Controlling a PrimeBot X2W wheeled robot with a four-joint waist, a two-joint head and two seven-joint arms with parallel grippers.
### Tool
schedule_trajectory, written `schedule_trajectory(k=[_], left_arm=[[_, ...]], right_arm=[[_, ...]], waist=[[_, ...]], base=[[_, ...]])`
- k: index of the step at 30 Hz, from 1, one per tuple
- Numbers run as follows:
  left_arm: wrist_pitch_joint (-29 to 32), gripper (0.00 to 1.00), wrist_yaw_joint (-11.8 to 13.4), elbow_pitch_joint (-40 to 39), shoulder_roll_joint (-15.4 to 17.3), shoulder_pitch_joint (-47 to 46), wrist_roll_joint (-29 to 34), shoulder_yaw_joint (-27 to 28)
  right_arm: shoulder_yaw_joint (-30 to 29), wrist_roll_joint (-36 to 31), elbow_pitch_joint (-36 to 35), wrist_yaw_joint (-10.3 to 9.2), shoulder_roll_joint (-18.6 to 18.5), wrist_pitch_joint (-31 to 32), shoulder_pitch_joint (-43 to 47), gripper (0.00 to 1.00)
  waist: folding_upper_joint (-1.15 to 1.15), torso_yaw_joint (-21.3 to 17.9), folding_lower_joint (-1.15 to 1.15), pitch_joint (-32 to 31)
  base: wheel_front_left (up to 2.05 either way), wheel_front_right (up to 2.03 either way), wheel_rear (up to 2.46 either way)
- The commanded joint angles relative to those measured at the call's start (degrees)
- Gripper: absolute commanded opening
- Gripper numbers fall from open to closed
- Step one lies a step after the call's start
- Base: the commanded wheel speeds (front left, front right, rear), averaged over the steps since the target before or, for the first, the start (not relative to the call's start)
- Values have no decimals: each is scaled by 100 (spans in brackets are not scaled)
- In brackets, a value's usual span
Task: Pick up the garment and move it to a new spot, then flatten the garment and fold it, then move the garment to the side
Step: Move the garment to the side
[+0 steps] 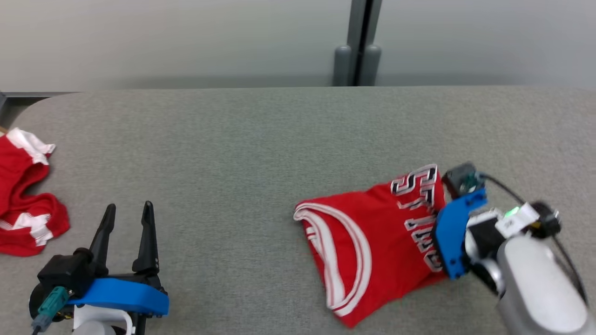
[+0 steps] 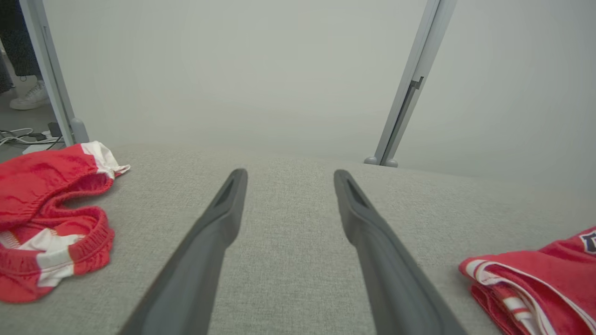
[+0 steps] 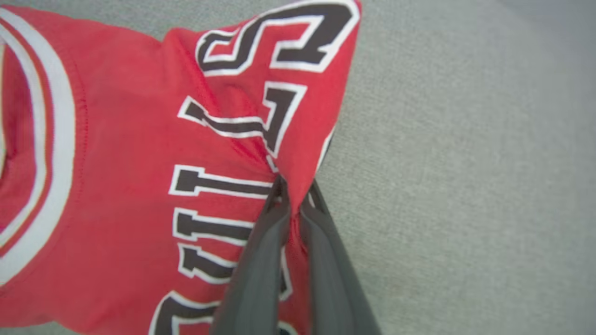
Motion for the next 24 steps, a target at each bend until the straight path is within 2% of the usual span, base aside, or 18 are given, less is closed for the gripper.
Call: schedule_trajectory(k=[1,7,15,17,24], left_arm=[[-32,100,-19,-49,9,-119,43,23],[-31,100,-47,-303,37,-336,164,134],[-32,100,-130,-752,12,-748,419,355],[-33,100,-163,-800,55,-836,483,357],[-22,100,-185,-1020,257,-1104,623,425]], right_arm=[[130,14,-85,-1,-233,48,-229,0],[685,277,-273,-1,-1241,16,-1213,0],[1112,412,112,-2,-2354,-278,-2184,0],[1084,440,318,-1,-2547,-494,-2377,0],[703,319,905,-2,-2763,-1274,-2887,0]], waist=[[0,-168,-2,134],[0,-671,-2,565],[0,-1329,-2,1321],[0,-1461,-2,1506],[0,-1822,-2,2086]], base=[[0,0,0],[0,0,0],[0,0,0],[0,0,0],[0,0,0]])
